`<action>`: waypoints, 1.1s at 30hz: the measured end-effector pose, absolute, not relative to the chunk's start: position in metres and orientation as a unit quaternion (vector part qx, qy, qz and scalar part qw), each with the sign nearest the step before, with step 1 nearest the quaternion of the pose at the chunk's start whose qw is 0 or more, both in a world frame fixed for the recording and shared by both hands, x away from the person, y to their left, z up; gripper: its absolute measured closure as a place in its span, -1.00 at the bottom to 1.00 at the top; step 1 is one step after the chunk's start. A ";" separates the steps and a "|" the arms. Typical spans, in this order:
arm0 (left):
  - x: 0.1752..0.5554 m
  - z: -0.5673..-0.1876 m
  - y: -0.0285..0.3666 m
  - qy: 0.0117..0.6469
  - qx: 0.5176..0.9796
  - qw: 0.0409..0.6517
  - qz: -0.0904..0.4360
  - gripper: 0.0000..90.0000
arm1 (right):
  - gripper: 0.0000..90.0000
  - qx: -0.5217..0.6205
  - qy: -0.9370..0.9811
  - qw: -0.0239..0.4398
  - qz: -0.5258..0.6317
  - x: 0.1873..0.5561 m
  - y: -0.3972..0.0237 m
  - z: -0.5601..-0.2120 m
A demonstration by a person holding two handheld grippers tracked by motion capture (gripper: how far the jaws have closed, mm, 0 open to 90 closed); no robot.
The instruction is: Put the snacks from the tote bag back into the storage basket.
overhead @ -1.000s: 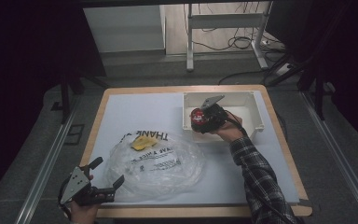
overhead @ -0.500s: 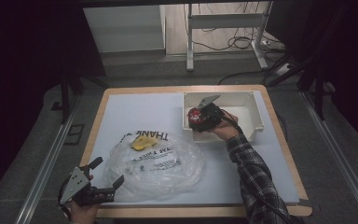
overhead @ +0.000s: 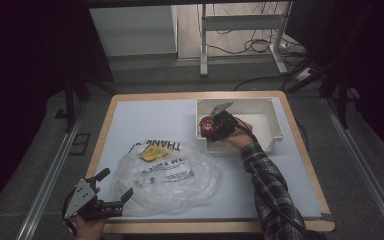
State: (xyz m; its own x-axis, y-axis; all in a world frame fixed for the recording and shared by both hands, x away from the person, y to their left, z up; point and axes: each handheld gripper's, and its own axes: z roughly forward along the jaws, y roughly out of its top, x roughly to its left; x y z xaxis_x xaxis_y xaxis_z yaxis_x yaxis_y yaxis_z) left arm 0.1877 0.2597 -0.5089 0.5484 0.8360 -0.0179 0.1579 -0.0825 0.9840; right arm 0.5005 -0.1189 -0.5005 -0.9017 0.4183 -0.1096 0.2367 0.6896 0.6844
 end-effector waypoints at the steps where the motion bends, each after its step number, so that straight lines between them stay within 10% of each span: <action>1: 0.188 -0.509 0.260 0.369 0.672 0.568 0.299 -1.00 | -0.42 0.179 0.910 0.128 0.350 0.501 -0.119 -0.501; 33: 0.188 -0.509 0.259 0.369 0.674 0.566 0.298 -1.00 | -0.44 0.194 0.902 0.113 0.368 0.509 -0.120 -0.512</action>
State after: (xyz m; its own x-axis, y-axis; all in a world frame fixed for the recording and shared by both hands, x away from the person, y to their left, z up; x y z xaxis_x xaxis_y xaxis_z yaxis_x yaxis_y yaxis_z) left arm 0.1878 0.2587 -0.5090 0.5503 0.8348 -0.0157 0.1597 -0.0868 0.9834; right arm 0.5085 -0.1202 -0.5115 -0.8995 0.4325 -0.0615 0.2658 0.6536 0.7086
